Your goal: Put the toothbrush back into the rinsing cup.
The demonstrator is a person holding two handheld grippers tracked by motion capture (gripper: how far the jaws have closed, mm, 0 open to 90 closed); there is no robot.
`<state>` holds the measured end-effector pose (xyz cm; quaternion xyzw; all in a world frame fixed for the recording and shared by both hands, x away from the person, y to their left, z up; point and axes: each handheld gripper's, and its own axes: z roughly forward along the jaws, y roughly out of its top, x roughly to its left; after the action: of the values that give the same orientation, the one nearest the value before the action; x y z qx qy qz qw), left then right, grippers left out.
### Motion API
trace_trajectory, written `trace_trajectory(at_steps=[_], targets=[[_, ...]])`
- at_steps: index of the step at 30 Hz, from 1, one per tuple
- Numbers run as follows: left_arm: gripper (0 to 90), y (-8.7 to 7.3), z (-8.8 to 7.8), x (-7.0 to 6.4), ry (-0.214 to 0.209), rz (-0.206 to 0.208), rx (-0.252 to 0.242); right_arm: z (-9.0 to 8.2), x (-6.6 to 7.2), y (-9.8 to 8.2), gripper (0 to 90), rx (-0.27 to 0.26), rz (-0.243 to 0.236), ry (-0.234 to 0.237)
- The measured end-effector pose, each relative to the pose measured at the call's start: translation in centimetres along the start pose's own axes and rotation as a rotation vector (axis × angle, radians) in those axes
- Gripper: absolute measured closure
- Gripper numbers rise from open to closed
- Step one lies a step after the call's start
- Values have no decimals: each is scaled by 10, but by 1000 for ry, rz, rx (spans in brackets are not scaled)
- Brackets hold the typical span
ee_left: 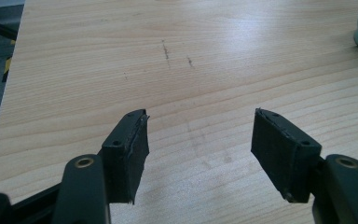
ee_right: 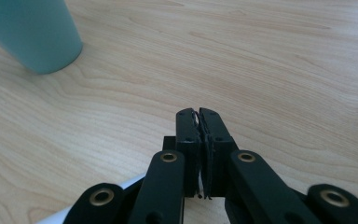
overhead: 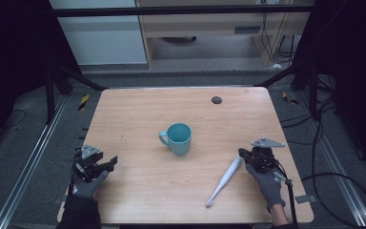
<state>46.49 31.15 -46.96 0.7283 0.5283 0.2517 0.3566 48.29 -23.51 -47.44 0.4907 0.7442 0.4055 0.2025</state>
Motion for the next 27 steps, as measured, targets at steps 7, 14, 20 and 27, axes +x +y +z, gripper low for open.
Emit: trace_trajectory(at_steps=[7, 14, 20, 27], targets=[[360, 0, 1, -1, 1, 4, 6, 10, -7, 0, 873, 4, 21, -3], [361, 0, 1, -1, 2, 7, 10, 15, -8, -2, 868, 20, 13, -6], [361, 0, 1, -1, 2, 5, 11, 18, -7, -3, 862, 52, 3, -8], [361, 0, 1, -1, 1, 3, 10, 15, -4, -4, 854, 80, -30, -28]])
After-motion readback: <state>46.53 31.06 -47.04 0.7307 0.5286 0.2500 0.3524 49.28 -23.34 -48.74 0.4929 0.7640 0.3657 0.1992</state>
